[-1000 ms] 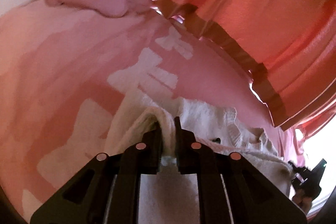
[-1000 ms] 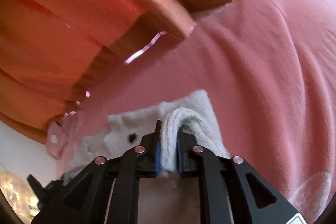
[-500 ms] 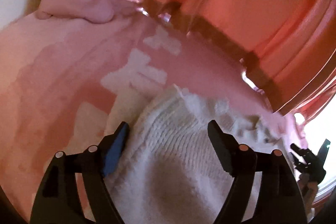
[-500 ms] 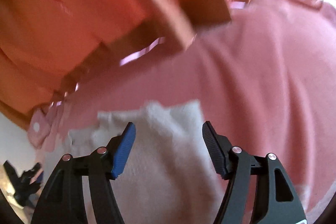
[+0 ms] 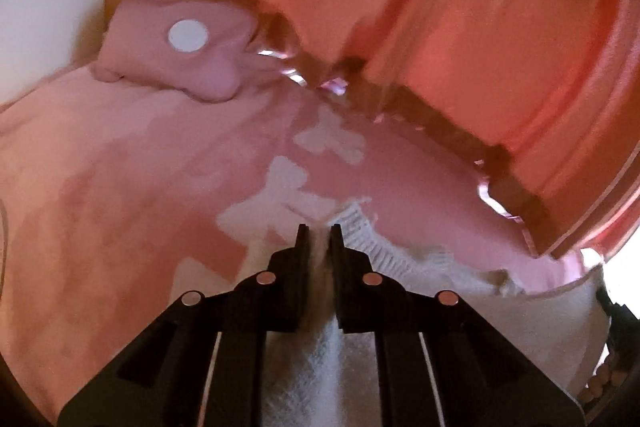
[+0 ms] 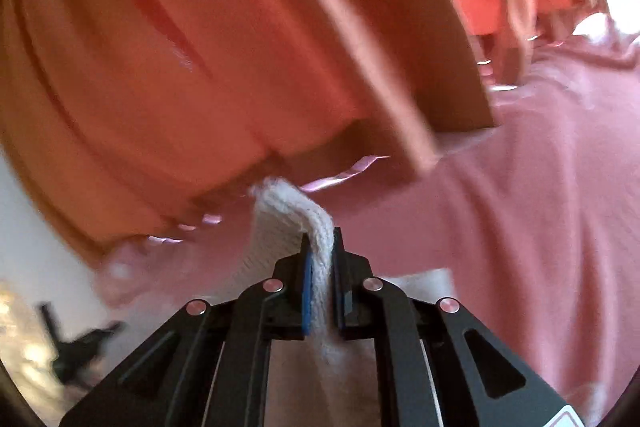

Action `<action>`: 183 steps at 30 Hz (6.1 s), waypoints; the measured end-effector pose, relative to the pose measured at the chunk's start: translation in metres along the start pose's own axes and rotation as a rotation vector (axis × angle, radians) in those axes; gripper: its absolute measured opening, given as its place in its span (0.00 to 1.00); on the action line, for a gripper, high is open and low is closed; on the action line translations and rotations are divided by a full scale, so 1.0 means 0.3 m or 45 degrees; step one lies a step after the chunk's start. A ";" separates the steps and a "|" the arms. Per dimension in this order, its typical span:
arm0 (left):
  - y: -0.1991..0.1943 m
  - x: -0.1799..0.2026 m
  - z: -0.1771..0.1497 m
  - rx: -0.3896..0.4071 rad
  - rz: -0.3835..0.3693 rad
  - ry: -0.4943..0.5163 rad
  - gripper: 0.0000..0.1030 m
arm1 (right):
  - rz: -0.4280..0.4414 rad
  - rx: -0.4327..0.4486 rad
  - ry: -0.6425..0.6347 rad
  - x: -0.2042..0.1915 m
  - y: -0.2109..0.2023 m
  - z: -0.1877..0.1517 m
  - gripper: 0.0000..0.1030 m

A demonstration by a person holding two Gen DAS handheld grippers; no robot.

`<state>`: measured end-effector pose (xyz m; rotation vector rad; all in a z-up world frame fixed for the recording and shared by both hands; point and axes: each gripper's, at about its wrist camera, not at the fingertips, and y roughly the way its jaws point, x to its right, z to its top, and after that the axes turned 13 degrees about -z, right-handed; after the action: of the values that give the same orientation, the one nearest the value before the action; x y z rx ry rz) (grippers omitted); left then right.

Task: Fold small clothes

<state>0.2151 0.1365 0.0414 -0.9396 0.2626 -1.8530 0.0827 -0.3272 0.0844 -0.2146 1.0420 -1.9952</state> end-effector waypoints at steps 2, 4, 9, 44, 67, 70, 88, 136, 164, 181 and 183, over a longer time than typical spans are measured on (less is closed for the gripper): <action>0.047 -0.022 -0.011 -0.055 0.031 -0.021 0.10 | -0.143 -0.152 -0.002 0.015 0.097 -0.035 0.08; 0.073 -0.037 -0.018 -0.089 0.051 -0.040 0.10 | -0.047 -0.138 0.062 0.030 0.079 -0.028 0.08; 0.079 -0.041 -0.012 -0.087 0.082 -0.021 0.10 | -0.150 -0.236 0.048 0.056 0.159 -0.045 0.08; -0.039 0.081 -0.053 -0.090 0.098 0.059 0.75 | -0.123 -0.222 0.026 0.068 0.111 -0.013 0.59; 0.072 -0.041 -0.001 -0.094 0.055 -0.167 0.05 | -0.183 -0.259 -0.045 -0.001 0.205 -0.016 0.17; 0.058 -0.019 0.009 -0.087 -0.015 -0.155 0.45 | -0.147 -0.273 0.002 0.001 0.205 -0.016 0.22; 0.105 0.054 -0.022 -0.222 -0.021 -0.051 0.65 | -0.081 -0.327 -0.063 -0.046 0.232 -0.056 0.54; 0.128 0.356 -0.256 -0.345 0.119 0.411 0.66 | 0.146 -0.292 -0.723 -0.543 0.063 -0.384 0.21; 0.127 0.031 -0.049 -0.199 0.178 0.007 0.20 | -0.207 -0.275 -0.080 -0.001 0.239 -0.066 0.08; -0.021 0.089 -0.017 -0.093 0.129 0.007 0.35 | -0.005 0.060 -0.287 -0.194 -0.087 -0.079 0.20; -0.089 0.106 -0.030 -0.075 0.122 0.030 0.54 | 0.133 -0.036 -0.457 -0.319 -0.101 -0.175 0.19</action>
<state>0.1844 0.1201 0.0657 -0.9297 0.3725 -1.7773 0.0978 -0.2154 0.0943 -0.5032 0.8330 -1.7667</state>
